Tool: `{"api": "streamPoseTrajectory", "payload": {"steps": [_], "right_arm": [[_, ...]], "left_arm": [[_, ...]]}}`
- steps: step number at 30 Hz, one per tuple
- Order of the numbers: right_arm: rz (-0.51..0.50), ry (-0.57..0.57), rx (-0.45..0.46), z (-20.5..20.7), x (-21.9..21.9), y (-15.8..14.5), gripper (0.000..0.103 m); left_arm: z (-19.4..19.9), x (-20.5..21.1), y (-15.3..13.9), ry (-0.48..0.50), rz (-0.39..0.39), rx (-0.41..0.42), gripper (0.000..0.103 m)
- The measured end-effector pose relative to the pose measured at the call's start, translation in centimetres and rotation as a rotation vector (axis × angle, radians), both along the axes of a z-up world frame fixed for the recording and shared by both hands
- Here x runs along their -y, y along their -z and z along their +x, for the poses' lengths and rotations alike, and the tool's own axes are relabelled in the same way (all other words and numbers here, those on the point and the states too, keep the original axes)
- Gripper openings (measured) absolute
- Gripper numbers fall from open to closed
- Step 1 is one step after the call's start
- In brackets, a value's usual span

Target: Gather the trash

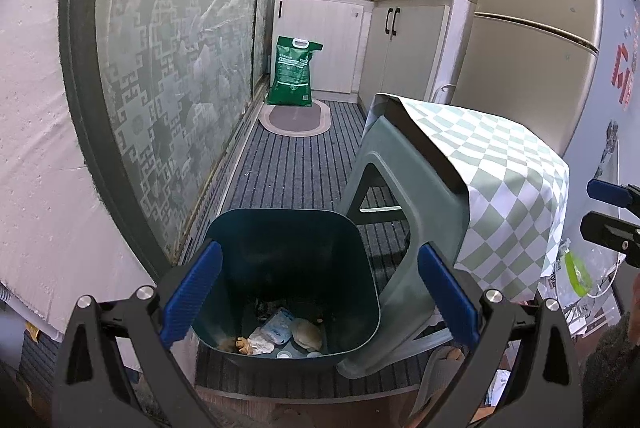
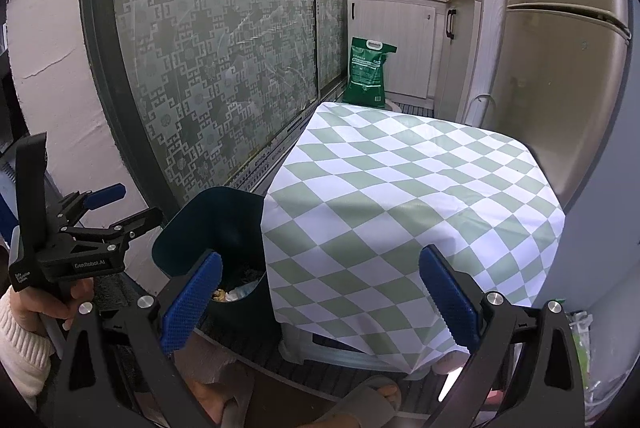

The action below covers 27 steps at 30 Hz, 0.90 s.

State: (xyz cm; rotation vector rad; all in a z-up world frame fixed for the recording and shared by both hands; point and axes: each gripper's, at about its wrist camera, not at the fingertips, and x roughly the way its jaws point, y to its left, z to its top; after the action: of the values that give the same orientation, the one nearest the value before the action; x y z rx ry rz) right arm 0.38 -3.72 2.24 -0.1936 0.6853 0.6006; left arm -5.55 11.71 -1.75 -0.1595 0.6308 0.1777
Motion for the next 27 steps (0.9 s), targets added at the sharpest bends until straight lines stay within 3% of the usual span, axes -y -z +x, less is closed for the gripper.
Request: {"api": "streamPoseTrajectory", "payload": {"steps": [27], "right_arm": [[0.0,0.003,0.002,0.16,0.4,-0.15,0.099]], "left_arm": [[-0.01,0.34,0.01,0.008,0.008,0.005,0.1]]}}
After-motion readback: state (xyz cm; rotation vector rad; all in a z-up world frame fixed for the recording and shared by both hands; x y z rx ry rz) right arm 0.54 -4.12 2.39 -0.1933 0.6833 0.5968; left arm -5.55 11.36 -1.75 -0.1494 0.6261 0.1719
